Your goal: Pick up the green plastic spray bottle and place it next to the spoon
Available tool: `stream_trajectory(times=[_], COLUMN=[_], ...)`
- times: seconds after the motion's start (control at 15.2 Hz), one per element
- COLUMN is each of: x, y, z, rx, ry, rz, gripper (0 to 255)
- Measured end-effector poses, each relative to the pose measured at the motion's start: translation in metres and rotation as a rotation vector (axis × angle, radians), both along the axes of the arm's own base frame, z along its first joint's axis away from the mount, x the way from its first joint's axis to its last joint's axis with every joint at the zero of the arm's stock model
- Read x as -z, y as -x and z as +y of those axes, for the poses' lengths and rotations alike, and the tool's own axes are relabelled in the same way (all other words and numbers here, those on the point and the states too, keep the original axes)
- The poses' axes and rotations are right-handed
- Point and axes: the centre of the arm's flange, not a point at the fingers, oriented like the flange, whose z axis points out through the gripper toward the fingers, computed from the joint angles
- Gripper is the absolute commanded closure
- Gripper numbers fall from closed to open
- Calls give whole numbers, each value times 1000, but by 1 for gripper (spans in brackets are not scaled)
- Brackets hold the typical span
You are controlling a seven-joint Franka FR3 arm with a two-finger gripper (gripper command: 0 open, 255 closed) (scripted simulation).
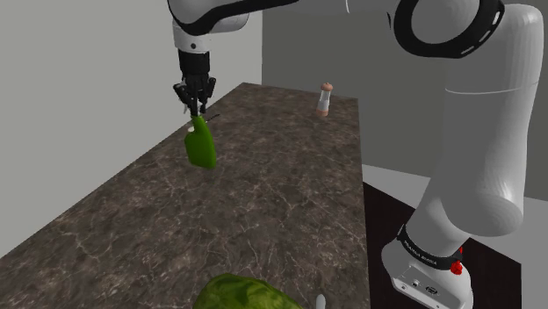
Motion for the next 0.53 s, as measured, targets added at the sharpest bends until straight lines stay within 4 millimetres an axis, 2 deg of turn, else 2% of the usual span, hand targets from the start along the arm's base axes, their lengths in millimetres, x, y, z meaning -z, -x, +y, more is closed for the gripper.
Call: stream_trajectory(times=[0.2, 0.53], x=[-11, -32], y=[4, 55], z=[3, 30], rx=[0, -1], ry=[0, 0], rz=[0, 0], gripper=[255, 255])
